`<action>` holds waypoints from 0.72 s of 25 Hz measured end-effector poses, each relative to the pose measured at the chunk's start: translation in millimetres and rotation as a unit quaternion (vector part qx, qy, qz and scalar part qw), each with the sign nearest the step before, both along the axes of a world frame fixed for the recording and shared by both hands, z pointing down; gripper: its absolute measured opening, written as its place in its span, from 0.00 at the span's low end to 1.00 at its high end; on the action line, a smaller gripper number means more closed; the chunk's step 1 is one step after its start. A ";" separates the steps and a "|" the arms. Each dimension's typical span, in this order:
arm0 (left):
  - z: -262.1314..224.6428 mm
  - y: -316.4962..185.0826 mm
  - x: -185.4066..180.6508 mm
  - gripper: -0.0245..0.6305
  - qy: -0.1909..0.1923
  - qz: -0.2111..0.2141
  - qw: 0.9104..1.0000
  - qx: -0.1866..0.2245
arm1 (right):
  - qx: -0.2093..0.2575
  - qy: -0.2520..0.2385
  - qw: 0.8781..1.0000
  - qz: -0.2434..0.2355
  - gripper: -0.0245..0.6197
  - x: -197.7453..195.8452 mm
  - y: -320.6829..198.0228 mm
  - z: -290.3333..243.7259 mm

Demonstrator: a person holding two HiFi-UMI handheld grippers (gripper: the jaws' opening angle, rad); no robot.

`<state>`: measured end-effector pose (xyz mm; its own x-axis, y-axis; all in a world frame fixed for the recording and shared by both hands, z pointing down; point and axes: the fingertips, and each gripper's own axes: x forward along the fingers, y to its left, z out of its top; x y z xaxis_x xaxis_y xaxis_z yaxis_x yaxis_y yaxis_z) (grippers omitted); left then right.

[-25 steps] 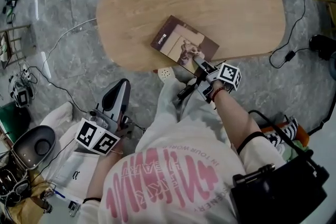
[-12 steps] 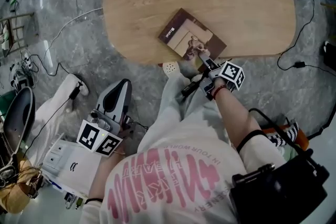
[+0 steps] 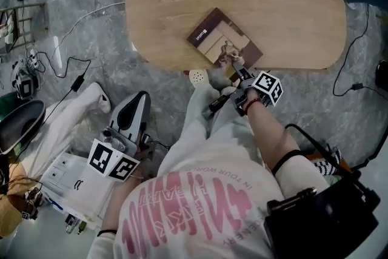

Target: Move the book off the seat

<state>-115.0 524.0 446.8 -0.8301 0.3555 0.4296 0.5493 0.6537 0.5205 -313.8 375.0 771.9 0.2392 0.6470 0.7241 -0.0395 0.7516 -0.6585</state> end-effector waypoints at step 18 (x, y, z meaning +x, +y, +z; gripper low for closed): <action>-34.7 -47.4 -99.3 0.05 -0.048 0.016 0.998 -0.039 | -0.036 0.003 0.998 0.043 0.55 -141.7 -81.3 -55.4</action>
<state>-214.3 476.6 412.1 -0.8774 0.3577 0.3198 0.4779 0.7108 0.5161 -455.5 293.7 716.5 0.1849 0.7152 0.6740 -0.1066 0.6963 -0.7097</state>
